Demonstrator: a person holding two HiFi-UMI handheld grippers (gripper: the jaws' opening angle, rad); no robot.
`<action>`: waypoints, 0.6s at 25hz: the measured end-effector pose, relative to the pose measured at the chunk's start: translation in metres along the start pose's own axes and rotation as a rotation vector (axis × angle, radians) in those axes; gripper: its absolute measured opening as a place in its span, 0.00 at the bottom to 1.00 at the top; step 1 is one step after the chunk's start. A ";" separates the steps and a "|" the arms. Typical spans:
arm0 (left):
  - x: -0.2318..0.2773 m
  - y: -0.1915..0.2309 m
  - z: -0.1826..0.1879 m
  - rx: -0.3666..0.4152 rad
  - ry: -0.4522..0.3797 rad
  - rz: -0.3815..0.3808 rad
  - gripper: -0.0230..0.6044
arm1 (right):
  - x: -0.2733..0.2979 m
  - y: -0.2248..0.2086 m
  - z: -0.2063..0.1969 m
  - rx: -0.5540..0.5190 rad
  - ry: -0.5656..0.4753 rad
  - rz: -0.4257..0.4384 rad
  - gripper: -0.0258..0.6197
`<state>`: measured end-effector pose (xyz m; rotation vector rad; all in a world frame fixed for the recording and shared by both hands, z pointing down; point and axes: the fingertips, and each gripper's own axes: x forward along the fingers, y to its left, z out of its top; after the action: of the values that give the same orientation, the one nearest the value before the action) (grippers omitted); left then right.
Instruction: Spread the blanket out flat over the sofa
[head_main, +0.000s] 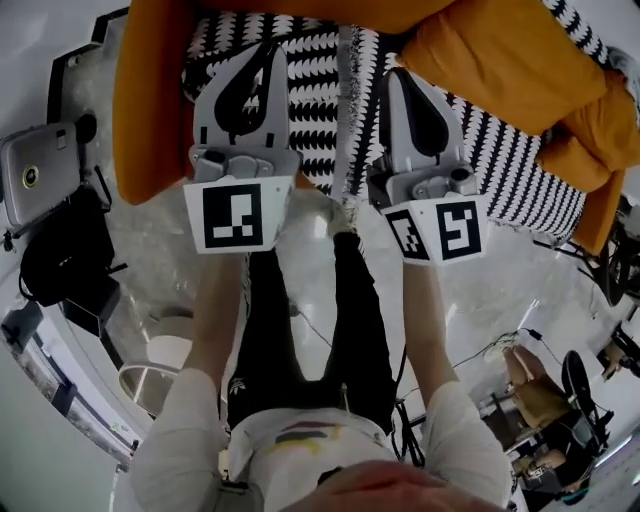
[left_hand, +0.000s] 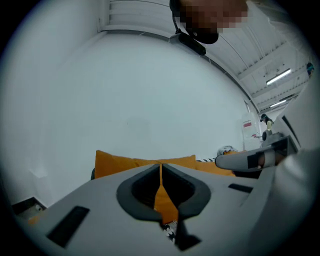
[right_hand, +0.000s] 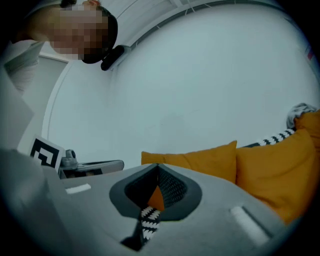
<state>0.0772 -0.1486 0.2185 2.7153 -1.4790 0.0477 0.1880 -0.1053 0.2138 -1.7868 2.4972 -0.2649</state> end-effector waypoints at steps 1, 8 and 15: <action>0.001 0.000 -0.011 -0.012 -0.003 0.012 0.07 | 0.002 -0.003 -0.016 0.002 0.019 0.001 0.05; 0.015 -0.017 -0.087 -0.006 0.045 -0.013 0.08 | 0.013 -0.030 -0.116 0.009 0.154 -0.011 0.05; 0.036 -0.019 -0.129 -0.018 0.124 -0.005 0.07 | 0.038 -0.065 -0.174 0.054 0.247 -0.035 0.05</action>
<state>0.1117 -0.1609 0.3483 2.6486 -1.4315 0.1973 0.2111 -0.1433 0.3978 -1.8819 2.5896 -0.5823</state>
